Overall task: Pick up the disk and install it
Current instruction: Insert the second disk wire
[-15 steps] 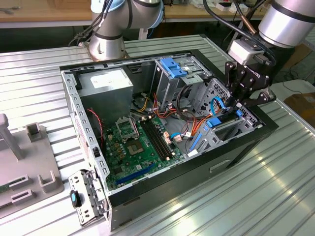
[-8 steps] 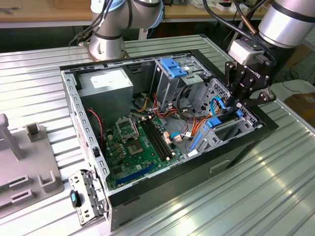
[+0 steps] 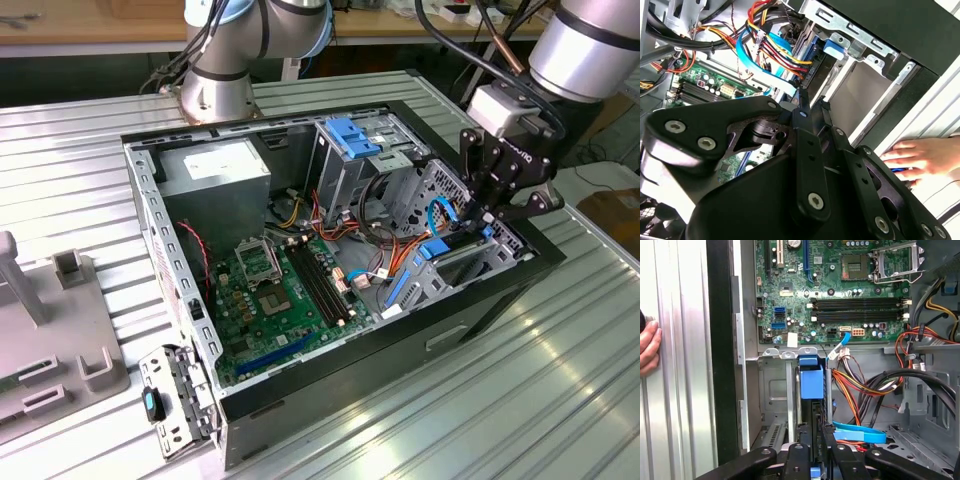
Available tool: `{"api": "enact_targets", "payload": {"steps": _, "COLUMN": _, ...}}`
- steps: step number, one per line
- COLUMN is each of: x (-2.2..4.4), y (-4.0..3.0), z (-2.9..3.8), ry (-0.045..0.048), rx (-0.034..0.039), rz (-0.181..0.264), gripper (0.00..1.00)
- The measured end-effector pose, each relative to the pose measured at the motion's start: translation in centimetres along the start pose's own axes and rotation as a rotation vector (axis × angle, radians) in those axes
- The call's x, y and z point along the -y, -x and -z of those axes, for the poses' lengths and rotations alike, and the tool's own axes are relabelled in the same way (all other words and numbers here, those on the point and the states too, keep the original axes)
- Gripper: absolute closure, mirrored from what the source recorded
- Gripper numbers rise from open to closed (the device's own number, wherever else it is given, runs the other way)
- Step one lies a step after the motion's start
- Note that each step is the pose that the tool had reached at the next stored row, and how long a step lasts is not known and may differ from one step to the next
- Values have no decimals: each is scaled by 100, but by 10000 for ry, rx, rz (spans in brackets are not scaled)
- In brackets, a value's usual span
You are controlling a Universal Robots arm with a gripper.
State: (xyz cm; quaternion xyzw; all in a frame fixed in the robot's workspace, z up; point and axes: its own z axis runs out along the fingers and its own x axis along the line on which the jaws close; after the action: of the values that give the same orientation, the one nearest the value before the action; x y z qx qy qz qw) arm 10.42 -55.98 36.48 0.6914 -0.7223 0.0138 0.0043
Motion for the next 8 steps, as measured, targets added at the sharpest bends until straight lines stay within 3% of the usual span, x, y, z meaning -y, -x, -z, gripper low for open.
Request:
{"api": "enact_targets", "payload": {"steps": 2, "x": 1, "y": 2, "z": -5, "ry": 1, "rx": 14, "rz": 0, "gripper": 76}}
{"api": "enact_targets", "payload": {"steps": 4, "x": 0, "y": 62, "z": -5, "ry": 1, "rx": 28, "rz": 2, "gripper": 76}}
{"api": "enact_targets", "payload": {"steps": 8, "x": 12, "y": 109, "z": -59, "ry": 2, "rx": 32, "rz": 0, "gripper": 76}}
